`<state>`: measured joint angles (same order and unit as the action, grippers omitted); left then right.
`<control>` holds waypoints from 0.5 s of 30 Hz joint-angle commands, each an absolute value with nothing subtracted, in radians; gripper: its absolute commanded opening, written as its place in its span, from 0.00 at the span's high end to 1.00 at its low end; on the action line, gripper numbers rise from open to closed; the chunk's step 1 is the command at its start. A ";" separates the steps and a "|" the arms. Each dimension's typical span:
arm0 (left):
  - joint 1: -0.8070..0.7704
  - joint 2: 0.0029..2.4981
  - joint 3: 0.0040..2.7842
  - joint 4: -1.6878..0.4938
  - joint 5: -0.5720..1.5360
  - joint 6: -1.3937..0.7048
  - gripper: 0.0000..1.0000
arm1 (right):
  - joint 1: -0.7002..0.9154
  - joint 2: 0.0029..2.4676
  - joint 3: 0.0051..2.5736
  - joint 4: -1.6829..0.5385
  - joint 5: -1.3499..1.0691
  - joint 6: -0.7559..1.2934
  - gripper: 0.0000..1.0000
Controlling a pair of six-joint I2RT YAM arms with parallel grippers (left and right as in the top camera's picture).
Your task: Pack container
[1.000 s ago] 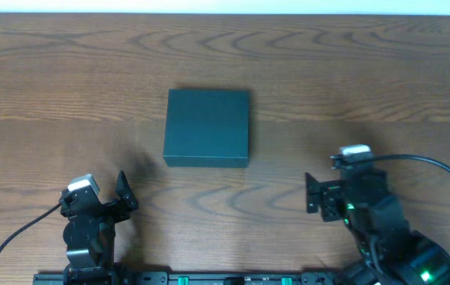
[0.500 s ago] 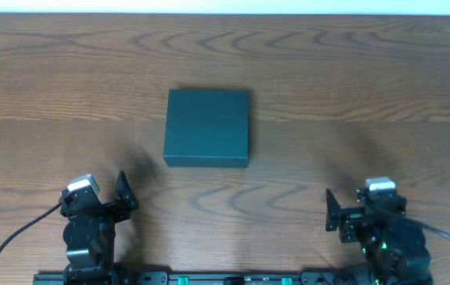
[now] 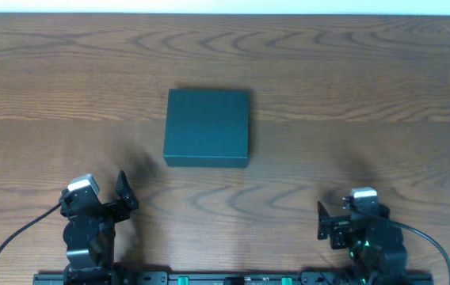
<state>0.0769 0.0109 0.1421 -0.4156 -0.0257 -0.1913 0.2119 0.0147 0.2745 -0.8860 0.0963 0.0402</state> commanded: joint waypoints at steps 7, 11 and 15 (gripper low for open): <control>0.080 0.004 0.121 -0.418 -0.018 -0.206 0.05 | 0.202 0.006 0.196 -0.859 0.081 0.029 0.01; 0.080 0.004 0.121 -0.418 -0.018 -0.206 0.05 | 0.202 0.006 0.196 -0.859 0.081 0.028 0.01; 0.080 0.004 0.121 -0.418 -0.018 -0.206 0.05 | 0.202 0.006 0.195 -0.859 0.081 0.028 0.01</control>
<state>0.0769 0.0109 0.1421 -0.4156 -0.0257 -0.1913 0.2119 0.0147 0.2066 -0.8597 0.0849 0.0402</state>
